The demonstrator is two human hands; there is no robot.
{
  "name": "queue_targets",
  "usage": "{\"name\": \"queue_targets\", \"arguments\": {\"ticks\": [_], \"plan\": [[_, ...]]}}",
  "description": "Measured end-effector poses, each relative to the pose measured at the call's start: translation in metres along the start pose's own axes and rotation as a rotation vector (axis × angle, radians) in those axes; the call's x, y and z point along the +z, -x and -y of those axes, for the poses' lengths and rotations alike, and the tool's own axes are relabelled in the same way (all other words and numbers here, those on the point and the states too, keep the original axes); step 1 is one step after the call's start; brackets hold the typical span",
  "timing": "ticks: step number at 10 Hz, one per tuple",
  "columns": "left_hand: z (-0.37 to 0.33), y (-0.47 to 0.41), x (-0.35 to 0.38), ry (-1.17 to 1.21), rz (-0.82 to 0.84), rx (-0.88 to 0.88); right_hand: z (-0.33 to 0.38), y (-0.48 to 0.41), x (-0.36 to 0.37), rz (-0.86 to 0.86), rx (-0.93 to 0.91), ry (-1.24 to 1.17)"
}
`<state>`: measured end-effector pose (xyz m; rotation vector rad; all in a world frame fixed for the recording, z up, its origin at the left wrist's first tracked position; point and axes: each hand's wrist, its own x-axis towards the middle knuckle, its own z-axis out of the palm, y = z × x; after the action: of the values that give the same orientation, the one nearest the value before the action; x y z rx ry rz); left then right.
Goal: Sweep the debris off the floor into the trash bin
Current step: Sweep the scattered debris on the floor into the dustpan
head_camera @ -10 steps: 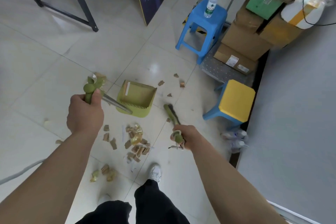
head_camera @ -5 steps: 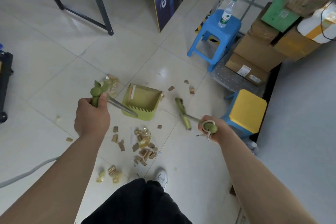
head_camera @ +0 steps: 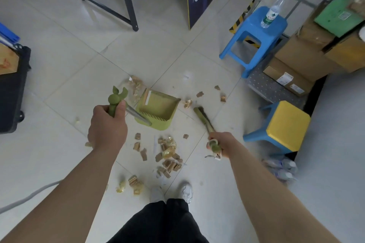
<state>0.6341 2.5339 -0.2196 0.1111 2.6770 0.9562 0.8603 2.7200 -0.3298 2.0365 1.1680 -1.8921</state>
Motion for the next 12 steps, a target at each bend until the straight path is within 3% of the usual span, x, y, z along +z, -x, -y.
{"name": "queue_targets", "arguments": {"ticks": [1,3,6,8,11,12], "plan": [[-0.004,-0.003,-0.003,0.015,0.021,0.012,0.001,0.017,-0.001,0.067,-0.065,0.04],[-0.019,-0.002,0.002,0.03,0.023,0.029,0.023,0.029,-0.031,0.086,-0.072,-0.279],[-0.064,-0.002,0.051,0.065,-0.033,-0.044,0.079,-0.009,-0.117,-0.04,-0.145,-0.486],[-0.099,0.007,0.097,0.051,-0.095,-0.127,0.133,-0.054,-0.171,-0.119,-0.039,-0.565],[-0.119,0.006,0.14,0.004,-0.188,-0.224,0.211,-0.122,-0.172,-0.005,-0.067,-0.424],[-0.121,0.008,0.144,0.003,-0.218,-0.255,0.222,-0.143,-0.159,-0.103,-0.17,-0.167]]}}
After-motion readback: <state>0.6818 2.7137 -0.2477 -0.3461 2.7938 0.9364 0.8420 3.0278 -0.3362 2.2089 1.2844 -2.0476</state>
